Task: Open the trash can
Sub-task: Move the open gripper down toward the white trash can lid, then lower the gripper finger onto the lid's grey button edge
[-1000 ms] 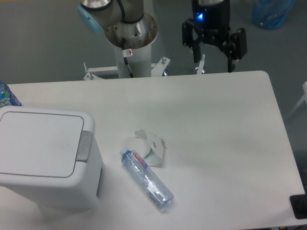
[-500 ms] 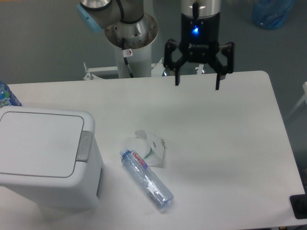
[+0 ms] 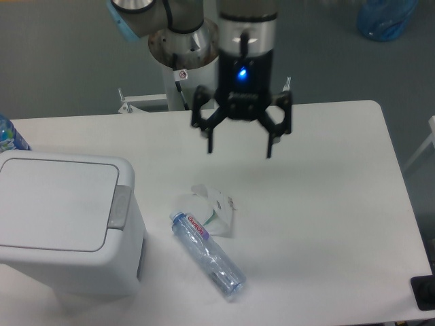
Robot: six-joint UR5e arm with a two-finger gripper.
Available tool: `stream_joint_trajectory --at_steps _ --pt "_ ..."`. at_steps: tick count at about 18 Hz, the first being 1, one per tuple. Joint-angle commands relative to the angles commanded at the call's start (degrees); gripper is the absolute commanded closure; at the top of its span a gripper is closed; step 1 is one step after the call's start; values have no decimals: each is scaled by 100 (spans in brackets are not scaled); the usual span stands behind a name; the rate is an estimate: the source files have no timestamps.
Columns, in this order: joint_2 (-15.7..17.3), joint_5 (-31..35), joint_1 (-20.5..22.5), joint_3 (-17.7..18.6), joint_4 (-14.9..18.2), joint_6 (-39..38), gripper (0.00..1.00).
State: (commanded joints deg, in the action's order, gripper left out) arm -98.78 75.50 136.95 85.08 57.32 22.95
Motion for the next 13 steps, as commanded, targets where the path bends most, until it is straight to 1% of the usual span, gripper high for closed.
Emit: stream_joint_trajectory --at_steps 3,6,9,13 --pt "-106 -9 -185 -9 -176 -370 0" --pt "-255 -26 -361 -44 -300 -528 0" --pt "-317 -26 -432 -149 -300 -757 0" --pt "-353 -26 -590 -114 -300 -784 0"
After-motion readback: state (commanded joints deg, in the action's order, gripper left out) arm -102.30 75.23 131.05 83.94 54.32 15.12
